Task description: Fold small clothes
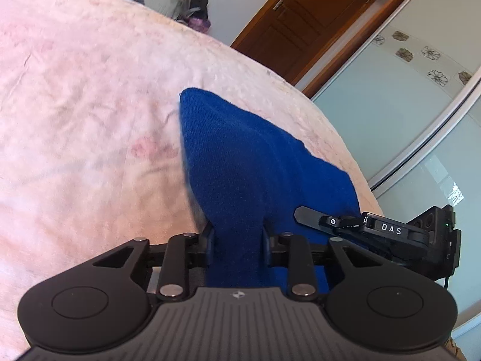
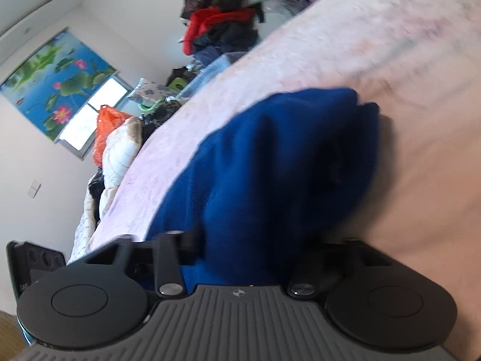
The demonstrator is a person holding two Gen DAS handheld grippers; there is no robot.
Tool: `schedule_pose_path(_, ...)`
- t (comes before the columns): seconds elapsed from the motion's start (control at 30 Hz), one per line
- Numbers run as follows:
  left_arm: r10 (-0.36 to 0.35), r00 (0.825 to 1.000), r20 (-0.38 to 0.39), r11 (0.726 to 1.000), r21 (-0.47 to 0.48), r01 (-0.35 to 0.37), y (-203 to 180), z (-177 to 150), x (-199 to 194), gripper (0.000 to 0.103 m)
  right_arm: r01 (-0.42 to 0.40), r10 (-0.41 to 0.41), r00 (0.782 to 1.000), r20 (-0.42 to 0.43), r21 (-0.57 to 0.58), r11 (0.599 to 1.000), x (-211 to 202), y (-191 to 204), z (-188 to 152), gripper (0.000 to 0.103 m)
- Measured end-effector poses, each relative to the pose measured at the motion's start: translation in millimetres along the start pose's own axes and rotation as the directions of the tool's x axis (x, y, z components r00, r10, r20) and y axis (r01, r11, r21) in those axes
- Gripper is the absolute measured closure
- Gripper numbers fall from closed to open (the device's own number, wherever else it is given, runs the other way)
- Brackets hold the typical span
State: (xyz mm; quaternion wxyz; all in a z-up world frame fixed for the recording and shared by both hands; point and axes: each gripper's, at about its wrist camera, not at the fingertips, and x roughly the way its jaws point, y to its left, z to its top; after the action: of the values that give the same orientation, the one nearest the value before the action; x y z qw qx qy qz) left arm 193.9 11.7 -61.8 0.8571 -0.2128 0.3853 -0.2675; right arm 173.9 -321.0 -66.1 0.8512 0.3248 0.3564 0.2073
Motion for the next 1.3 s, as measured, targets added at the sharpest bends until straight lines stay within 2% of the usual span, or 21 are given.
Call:
schedule_pose_path(0.07, 0.003, 1.0, -0.001, 1.0, 0.001, -0.003, 0, 4, -5, 0.077, -0.03, 0.028, 0.999, 0.017, 0.09, 0.995, -2, -10, -5, 0.073)
schedule_pose_path(0.17, 0.015, 1.0, 0.025, 1.0, 0.016, -0.016, 1, 11, -19, 0.078, -0.066, 0.062, 0.998, 0.032, 0.16, 0.985, -2, -6, -12, 0.076)
schedule_pose_path(0.23, 0.034, 0.998, 0.045, 0.999, 0.034, -0.036, 3, 13, -28, 0.078, -0.121, 0.115, 0.992, 0.045, 0.184, 0.975, -1, 0, -15, 0.077)
schedule_pose_path(0.3, 0.059, 0.998, 0.017, 0.997, 0.041, -0.059, 6, 11, -30, 0.077, -0.151, 0.147, 0.988, 0.038, 0.186, 0.971, 1, 6, -17, 0.076)
schedule_pose_path(0.37, 0.078, 0.997, -0.002, 0.996, 0.041, -0.078, 6, 5, -34, 0.075, -0.099, 0.1, 0.995, -0.004, 0.16, 0.982, 9, 10, -20, 0.068)
schedule_pose_path(0.43, 0.088, 0.996, -0.003, 0.995, 0.055, -0.087, 4, -3, -44, 0.067, -0.021, 0.024, 0.999, -0.034, 0.105, 0.994, 10, 16, -25, 0.06)
schedule_pose_path(0.47, 0.083, 0.997, -0.009, 0.995, 0.056, -0.082, 4, -6, -49, 0.063, -0.016, 0.018, 0.999, -0.034, 0.085, 0.996, 4, 20, -28, 0.057)
schedule_pose_path(0.5, 0.071, 0.997, -0.019, 0.996, 0.046, -0.07, 4, -10, -53, 0.052, -0.025, 0.028, 0.999, -0.035, 0.075, 0.997, -3, 21, -30, 0.048)
schedule_pose_path(0.53, 0.054, 0.998, -0.031, 0.998, 0.033, -0.053, 5, -15, -57, 0.049, -0.034, 0.036, 0.999, -0.033, 0.068, 0.997, -10, 23, -35, 0.045)
schedule_pose_path(0.6, 0.022, 0.999, -0.049, 1.0, 0.024, -0.021, 4, -25, -63, 0.05, -0.032, 0.034, 0.999, -0.034, 0.053, 0.998, -24, 25, -48, 0.046)
schedule_pose_path(0.67, 0.033, 0.997, -0.07, 0.998, 0.062, -0.029, 0, -36, -64, 0.056, -0.034, 0.036, 0.998, -0.042, 0.035, 0.999, -39, 25, -64, 0.05)
schedule_pose_path(0.7, 0.061, 0.996, -0.072, 0.995, 0.086, -0.055, -2, -40, -64, 0.071, -0.034, 0.035, 0.999, -0.038, 0.028, 0.999, -46, 25, -71, 0.055)
schedule_pose_path(0.73, 0.096, 0.993, -0.067, 0.991, 0.103, -0.088, -5, -43, -64, 0.078, -0.031, 0.033, 0.999, -0.037, 0.03, 0.999, -52, 24, -78, 0.066)
schedule_pose_path(0.8, 0.126, 0.99, -0.059, 0.986, 0.113, -0.119, -7, -46, -66, 0.08, -0.023, 0.025, 0.999, -0.038, 0.057, 0.998, -59, 22, -87, 0.082)
schedule_pose_path(0.9, 0.169, 0.985, -0.027, 0.977, 0.14, -0.163, -15, -52, -75, 0.08, 0.007, -0.005, 1.0, -0.023, 0.052, 0.999, -67, 24, -98, 0.083)
schedule_pose_path(0.97, 0.225, 0.974, 0.005, 0.958, 0.183, -0.222, -21, -60, -81, 0.079, 0.049, -0.049, 0.999, -0.006, 0.039, 0.998, -72, 29, -103, 0.075)
schedule_pose_path(1.07, 0.289, 0.957, -0.007, 0.932, 0.231, -0.28, -27, -72, -85, 0.07, 0.151, -0.151, 0.988, 0.041, -0.009, 0.988, -85, 47, -116, 0.065)
schedule_pose_path(1.1, 0.305, 0.952, -0.019, 0.928, 0.23, -0.293, -28, -75, -85, 0.063, 0.193, -0.19, 0.98, 0.063, -0.035, 0.981, -89, 56, -121, 0.055)
schedule_pose_path(1.13, 0.315, 0.949, -0.027, 0.926, 0.229, -0.3, -29, -78, -85, 0.056, 0.234, -0.228, 0.97, 0.085, -0.071, 0.97, -92, 66, -127, 0.042)
schedule_pose_path(1.2, 0.324, 0.946, -0.022, 0.919, 0.244, -0.309, -33, -86, -86, 0.05, 0.312, -0.296, 0.948, 0.117, -0.158, 0.937, -95, 85, -138, 0.029)
schedule_pose_path(1.3, 0.367, 0.93, -0.002, 0.888, 0.297, -0.35, -44, -95, -84, 0.047, 0.394, -0.364, 0.918, 0.155, -0.274, 0.877, -90, 108, -153, 0.02)
